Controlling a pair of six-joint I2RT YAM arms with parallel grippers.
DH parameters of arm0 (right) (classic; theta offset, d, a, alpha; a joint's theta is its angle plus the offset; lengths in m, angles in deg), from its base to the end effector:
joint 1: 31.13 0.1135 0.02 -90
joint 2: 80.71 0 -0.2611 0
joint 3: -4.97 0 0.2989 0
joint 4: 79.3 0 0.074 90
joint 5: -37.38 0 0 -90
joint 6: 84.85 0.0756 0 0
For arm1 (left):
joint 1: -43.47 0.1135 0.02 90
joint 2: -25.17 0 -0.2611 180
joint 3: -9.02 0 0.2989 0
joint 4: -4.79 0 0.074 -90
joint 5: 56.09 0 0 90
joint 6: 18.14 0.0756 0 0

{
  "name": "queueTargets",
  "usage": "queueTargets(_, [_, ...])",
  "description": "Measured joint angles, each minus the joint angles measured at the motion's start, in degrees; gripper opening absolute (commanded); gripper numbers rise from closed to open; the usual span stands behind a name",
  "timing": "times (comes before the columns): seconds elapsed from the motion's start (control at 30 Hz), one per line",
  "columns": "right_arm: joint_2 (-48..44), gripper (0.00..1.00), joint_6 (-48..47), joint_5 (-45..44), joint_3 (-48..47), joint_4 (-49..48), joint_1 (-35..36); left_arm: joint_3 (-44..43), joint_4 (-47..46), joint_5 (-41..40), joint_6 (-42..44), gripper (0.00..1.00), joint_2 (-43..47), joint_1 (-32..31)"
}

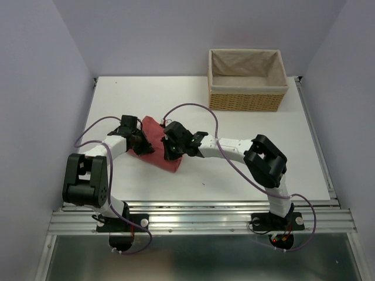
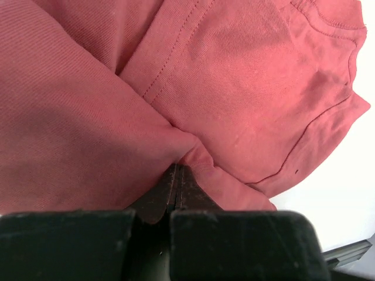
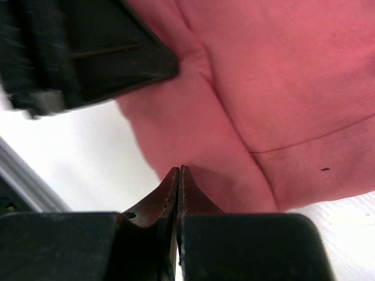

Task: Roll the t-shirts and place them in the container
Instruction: Roll the T-shirt to the center of the board.

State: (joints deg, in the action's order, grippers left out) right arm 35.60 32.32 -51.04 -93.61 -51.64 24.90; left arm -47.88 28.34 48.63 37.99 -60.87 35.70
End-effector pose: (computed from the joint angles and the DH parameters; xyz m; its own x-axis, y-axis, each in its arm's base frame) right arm 0.2919 0.4370 0.1500 -0.7374 -0.2775 -0.6158 -0.5655 0.7522 0.3381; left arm 0.3464 -0.0667 0.1114 -0.8123 -0.4332 -0.3906 -0.2039 0.8383 -0.5056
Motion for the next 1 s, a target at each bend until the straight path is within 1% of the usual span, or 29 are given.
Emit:
queueTargets(0.1, [0.35,0.01,1.03,-0.07,4.96,-2.62,-0.83,0.0,-0.22,-0.31,-0.09,0.0,-0.17,-0.02])
queueTargets(0.27, [0.81,0.01,1.53,0.81,6.62,-6.03,-1.38,-1.11,2.25,-2.12,-0.02,0.0,0.55,-0.07])
queueTargets(0.43, [0.48,0.01,0.98,0.79,7.34,-7.13,-1.38,-4.28,9.01,-6.27,0.48,0.0,7.76,1.44])
queueTargets(0.57, [0.48,0.01,0.63,0.81,7.32,-7.17,-1.38,-6.49,10.4,-9.07,1.44,0.0,10.34,5.07])
queueTargets(0.73, [0.48,0.01,0.24,0.83,7.32,-7.19,-1.38,-5.68,11.02,-12.07,1.79,0.0,8.13,8.85])
queueTargets(0.87, [0.48,0.01,0.07,0.94,7.32,-7.23,-1.38,-3.69,8.85,-14.25,0.5,0.0,4.72,9.25])
queueTargets(1.0, [0.48,0.01,0.0,1.03,7.34,-7.28,-1.38,-1.01,5.14,-14.12,-1.49,0.0,0.28,9.44])
